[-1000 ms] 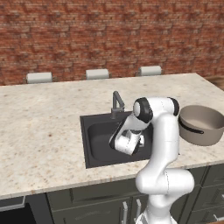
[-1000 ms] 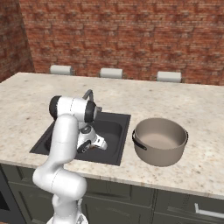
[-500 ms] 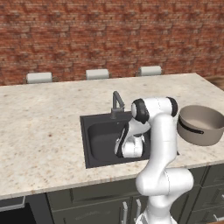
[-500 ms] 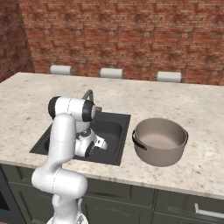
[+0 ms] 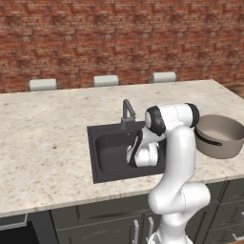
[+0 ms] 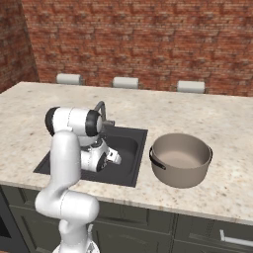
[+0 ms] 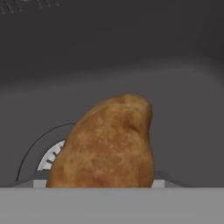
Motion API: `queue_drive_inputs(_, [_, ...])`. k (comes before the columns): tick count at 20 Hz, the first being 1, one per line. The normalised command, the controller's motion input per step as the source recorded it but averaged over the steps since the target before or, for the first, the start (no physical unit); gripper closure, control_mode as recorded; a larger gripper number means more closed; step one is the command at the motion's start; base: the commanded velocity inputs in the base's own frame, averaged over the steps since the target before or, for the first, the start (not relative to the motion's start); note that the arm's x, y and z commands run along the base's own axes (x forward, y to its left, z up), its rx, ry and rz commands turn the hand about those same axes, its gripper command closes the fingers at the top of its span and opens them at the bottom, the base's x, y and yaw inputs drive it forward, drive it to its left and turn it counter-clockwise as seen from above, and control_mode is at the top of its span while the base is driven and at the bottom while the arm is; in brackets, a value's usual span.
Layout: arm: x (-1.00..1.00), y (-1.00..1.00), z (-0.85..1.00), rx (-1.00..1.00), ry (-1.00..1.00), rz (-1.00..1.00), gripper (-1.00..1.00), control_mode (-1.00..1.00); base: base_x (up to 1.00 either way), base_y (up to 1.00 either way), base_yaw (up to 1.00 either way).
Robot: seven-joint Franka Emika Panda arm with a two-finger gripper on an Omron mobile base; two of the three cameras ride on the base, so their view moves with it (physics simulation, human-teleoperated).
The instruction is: Dump the potato from the pot into the sink. Then turn on the water and wash the potato. Then turn off the water and put the potato back in the pot.
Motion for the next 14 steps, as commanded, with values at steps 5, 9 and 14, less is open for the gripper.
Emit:
queue_drive_inputs(5, [-0.11,-0.16,0.64,0.0,0.09,0.0,1.0,-1.0,0.0,0.0,0.0])
queue_drive_inputs(9, [-0.18,-0.34,0.52,0.01,0.01,0.0,1.0,-1.0,0.0,0.0,0.0])
queue_drive_inputs(14, [-0.27,-0.3,0.64,0.03,0.0,0.01,1.0,-1.0,0.0,0.0,0.0])
